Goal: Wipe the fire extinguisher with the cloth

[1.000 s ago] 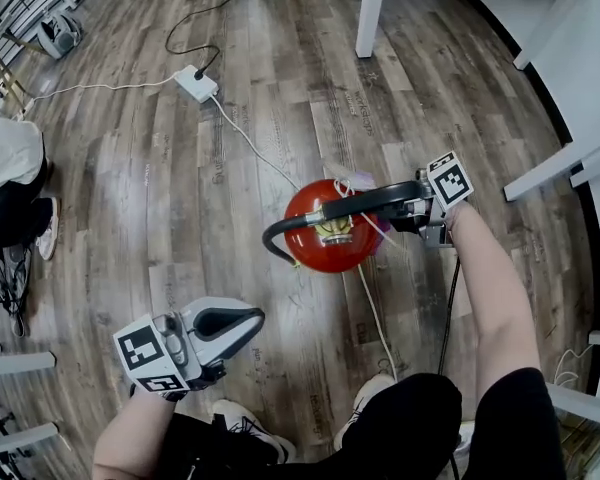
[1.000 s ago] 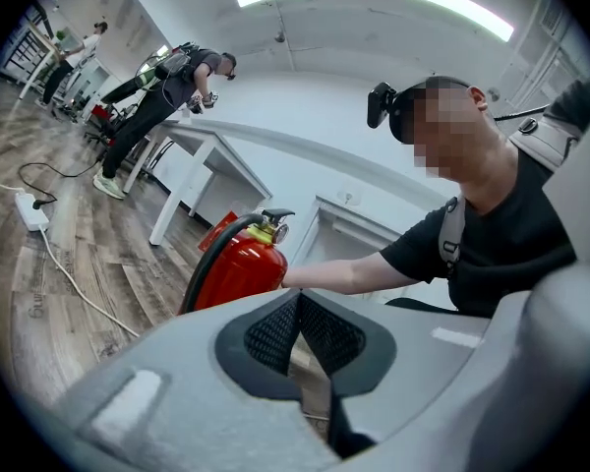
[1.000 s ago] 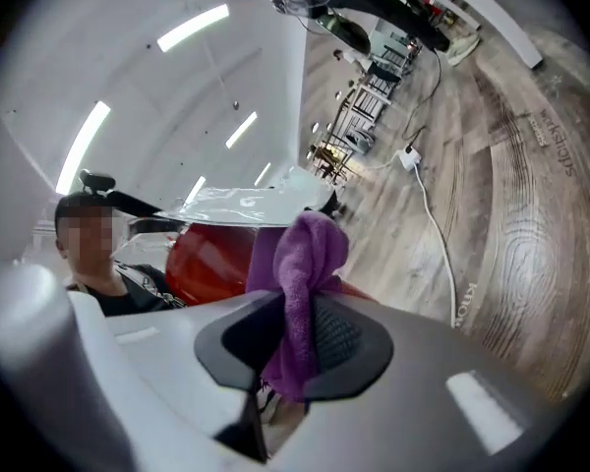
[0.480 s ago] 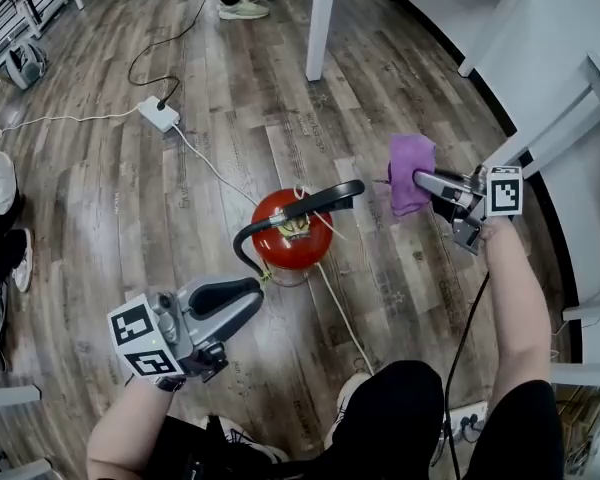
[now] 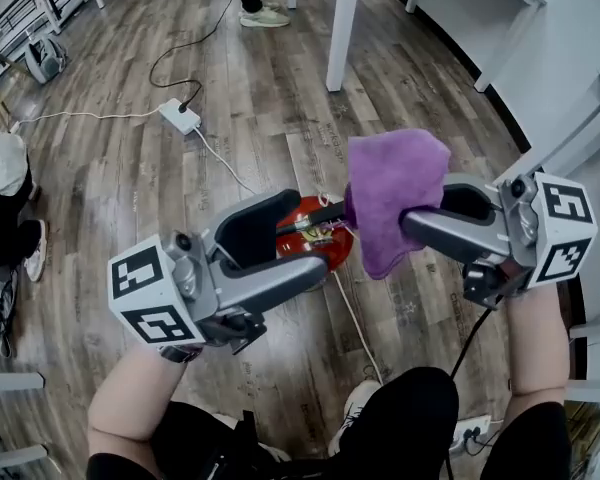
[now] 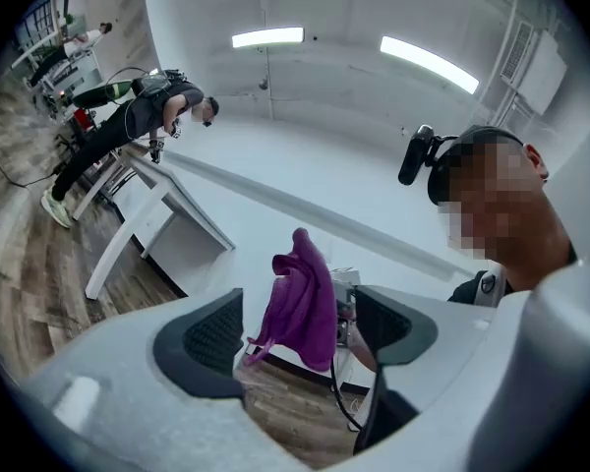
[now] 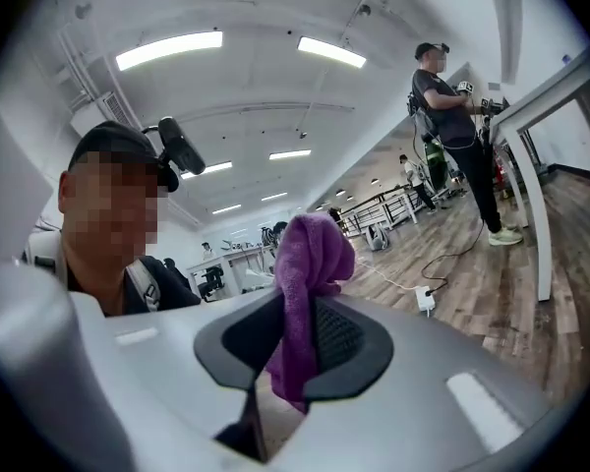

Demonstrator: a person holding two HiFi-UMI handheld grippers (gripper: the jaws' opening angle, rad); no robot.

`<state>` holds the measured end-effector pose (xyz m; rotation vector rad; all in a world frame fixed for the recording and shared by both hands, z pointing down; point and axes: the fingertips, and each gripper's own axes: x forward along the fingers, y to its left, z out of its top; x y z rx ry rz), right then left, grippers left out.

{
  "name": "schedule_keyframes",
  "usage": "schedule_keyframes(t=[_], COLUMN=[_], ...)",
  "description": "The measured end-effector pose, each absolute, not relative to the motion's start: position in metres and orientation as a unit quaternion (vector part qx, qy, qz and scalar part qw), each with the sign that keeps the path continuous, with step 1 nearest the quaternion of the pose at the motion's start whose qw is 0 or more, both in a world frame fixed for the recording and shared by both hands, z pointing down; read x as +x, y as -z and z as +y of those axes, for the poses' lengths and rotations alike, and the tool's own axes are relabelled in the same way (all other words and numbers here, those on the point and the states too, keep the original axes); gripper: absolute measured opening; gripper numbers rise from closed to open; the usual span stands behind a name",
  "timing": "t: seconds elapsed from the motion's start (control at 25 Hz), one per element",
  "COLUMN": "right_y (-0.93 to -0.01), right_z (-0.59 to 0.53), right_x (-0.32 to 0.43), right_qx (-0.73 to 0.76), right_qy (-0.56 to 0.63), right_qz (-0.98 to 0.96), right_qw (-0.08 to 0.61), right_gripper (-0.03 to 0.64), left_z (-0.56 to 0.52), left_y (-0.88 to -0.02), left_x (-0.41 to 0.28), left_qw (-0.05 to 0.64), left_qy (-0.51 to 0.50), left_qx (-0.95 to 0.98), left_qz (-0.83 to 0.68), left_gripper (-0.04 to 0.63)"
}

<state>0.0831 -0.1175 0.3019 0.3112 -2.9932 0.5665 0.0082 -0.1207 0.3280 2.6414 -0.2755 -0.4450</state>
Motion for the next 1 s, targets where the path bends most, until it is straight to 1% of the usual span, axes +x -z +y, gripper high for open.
schedule_keyframes(t=[0.04, 0.08, 0.2, 0.32, 0.36, 0.4, 0.44, 0.48, 0.64, 0.72, 0.8, 0.84, 0.88, 0.92, 0.96, 1.0], right_y=[-0.304, -0.308, -0.329, -0.343, -0.346, -0.347, -0.348, -0.348, -0.345, -0.342, -0.336, -0.330, -0.324, -0.319, -0.318, -0.324], right_z=[-0.113, -0.108, -0.098, -0.094, -0.093, -0.093, -0.093, -0.093, -0.092, -0.097, -0.109, -0.114, -0.113, -0.106, -0.095, -0.082], right_x=[0.074, 0.065, 0.043, 0.029, 0.025, 0.022, 0.020, 0.017, 0.007, 0.012, 0.038, 0.056, 0.073, 0.085, 0.092, 0.094], right_qx=[0.099, 0.098, 0.096, 0.089, 0.086, 0.084, 0.083, 0.081, 0.073, 0.100, 0.177, 0.219, 0.247, 0.257, 0.252, 0.241], right_qy=[-0.184, -0.180, -0.169, -0.175, -0.179, -0.183, -0.186, -0.188, -0.186, -0.182, -0.195, -0.214, -0.238, -0.265, -0.289, -0.309], right_qz=[-0.977, -0.977, -0.978, -0.977, -0.977, -0.976, -0.976, -0.976, -0.977, -0.975, -0.964, -0.952, -0.938, -0.924, -0.910, -0.901], right_qw=[0.044, 0.051, 0.074, 0.084, 0.083, 0.081, 0.079, 0.079, 0.082, 0.079, 0.045, 0.005, -0.048, -0.105, -0.155, -0.188], right_gripper=[0.069, 0.069, 0.070, 0.071, 0.071, 0.071, 0.072, 0.074, 0.080, 0.108, 0.117, 0.111, 0.085, 0.049, 0.040, 0.031], left_z=[-0.121, -0.120, -0.113, -0.108, -0.107, -0.107, -0.107, -0.107, -0.105, -0.112, -0.130, -0.140, -0.150, -0.160, -0.168, -0.176], left_y=[-0.326, -0.326, -0.329, -0.331, -0.332, -0.333, -0.333, -0.333, -0.328, -0.323, -0.319, -0.319, -0.320, -0.323, -0.328, -0.336], left_x=[0.015, 0.021, 0.029, 0.025, 0.021, 0.017, 0.012, 0.009, -0.001, -0.011, -0.030, -0.040, -0.049, -0.055, -0.058, -0.058], left_qw=[0.226, 0.228, 0.235, 0.241, 0.246, 0.252, 0.259, 0.264, 0.263, 0.261, 0.261, 0.261, 0.261, 0.261, 0.262, 0.267], left_qy=[0.151, 0.141, 0.120, 0.123, 0.126, 0.130, 0.135, 0.138, 0.140, 0.148, 0.152, 0.143, 0.124, 0.095, 0.062, 0.027], left_qx=[0.958, 0.959, 0.962, 0.961, 0.960, 0.958, 0.956, 0.954, 0.954, 0.954, 0.952, 0.953, 0.956, 0.960, 0.962, 0.963], left_qz=[-0.096, -0.091, -0.072, -0.054, -0.048, -0.044, -0.039, -0.033, -0.018, -0.024, -0.044, -0.051, -0.051, -0.045, -0.035, -0.021], left_gripper=[0.384, 0.397, 0.397, 0.383, 0.349, 0.258, 0.122, 0.080, 0.069, 0.066, 0.066, 0.066, 0.066, 0.066, 0.066, 0.066])
